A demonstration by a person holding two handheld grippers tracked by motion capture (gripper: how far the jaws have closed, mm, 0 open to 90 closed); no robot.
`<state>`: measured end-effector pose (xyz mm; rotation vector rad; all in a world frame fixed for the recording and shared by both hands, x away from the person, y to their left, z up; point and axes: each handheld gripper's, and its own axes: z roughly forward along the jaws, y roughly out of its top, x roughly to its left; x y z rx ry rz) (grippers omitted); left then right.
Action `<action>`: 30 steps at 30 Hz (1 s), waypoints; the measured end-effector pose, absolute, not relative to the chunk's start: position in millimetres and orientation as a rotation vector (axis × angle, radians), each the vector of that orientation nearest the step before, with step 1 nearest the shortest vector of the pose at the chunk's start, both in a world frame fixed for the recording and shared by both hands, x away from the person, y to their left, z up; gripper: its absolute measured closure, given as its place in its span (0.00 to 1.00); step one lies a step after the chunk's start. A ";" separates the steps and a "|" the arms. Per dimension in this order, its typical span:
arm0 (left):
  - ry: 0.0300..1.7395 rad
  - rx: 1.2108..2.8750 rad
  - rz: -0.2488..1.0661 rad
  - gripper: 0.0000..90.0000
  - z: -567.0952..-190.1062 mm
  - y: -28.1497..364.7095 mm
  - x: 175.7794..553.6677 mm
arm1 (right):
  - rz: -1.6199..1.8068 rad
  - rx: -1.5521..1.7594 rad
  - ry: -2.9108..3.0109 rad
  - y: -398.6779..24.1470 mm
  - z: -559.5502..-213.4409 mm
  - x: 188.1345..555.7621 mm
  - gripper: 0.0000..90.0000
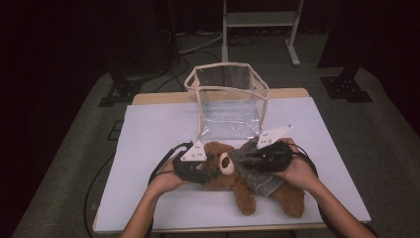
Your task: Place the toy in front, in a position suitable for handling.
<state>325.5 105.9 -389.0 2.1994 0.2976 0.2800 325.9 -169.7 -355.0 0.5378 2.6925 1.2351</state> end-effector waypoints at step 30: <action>0.201 2.182 0.169 0.51 -394.1 101.0 315.9 | 1.273 0.605 2.624 -211.5 -359.8 331.1 0.82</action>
